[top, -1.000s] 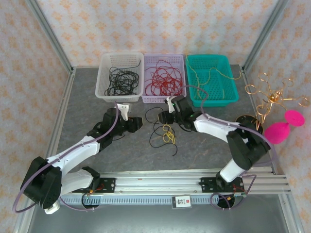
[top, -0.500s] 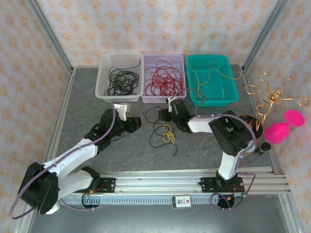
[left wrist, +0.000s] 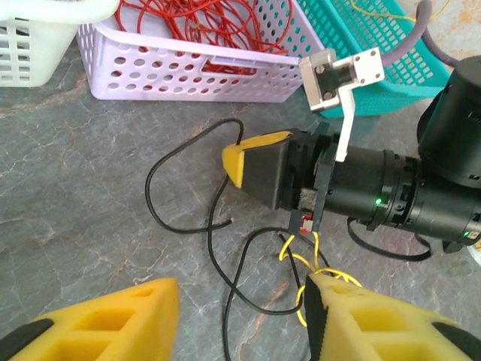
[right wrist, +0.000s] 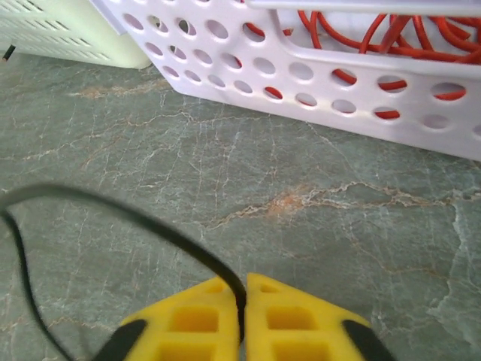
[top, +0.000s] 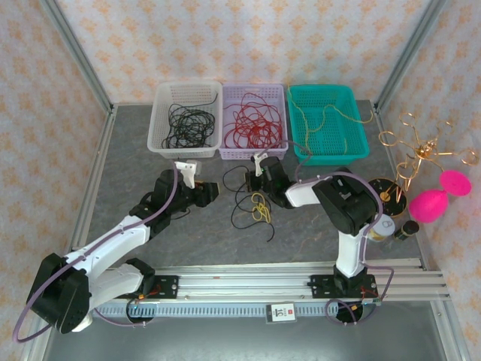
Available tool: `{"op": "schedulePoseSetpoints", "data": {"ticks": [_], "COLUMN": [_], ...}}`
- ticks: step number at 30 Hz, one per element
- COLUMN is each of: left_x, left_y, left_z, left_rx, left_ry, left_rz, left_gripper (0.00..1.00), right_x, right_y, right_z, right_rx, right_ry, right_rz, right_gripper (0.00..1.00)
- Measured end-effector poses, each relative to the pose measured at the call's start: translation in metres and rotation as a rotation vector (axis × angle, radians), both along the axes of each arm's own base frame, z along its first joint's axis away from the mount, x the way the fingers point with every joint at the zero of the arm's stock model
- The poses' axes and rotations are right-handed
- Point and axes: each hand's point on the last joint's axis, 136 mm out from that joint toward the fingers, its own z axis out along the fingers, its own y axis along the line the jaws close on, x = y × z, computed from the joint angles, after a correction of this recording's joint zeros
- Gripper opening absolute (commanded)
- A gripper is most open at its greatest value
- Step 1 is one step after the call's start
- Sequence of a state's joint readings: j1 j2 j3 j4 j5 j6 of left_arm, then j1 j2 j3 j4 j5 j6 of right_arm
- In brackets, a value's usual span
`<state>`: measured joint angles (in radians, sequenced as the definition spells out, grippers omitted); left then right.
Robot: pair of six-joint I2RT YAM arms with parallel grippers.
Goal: Untangle the cables
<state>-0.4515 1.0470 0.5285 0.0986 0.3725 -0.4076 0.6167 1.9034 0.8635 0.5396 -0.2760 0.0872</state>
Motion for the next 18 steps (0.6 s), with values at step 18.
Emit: {"op": "schedulePoseSetpoints", "data": {"ticks": [18], "left_x": [0.028], "left_y": [-0.019], "left_z": [0.097], "left_rx": [0.134], "left_ry": [-0.245], "left_rz": [-0.165], "left_gripper": [0.8], "right_x": [-0.076], "right_y": [0.003], "right_z": [0.166], "right_rx": [0.036], "right_ry": [-0.264], "right_rz": [0.284], "right_gripper": [0.0]}}
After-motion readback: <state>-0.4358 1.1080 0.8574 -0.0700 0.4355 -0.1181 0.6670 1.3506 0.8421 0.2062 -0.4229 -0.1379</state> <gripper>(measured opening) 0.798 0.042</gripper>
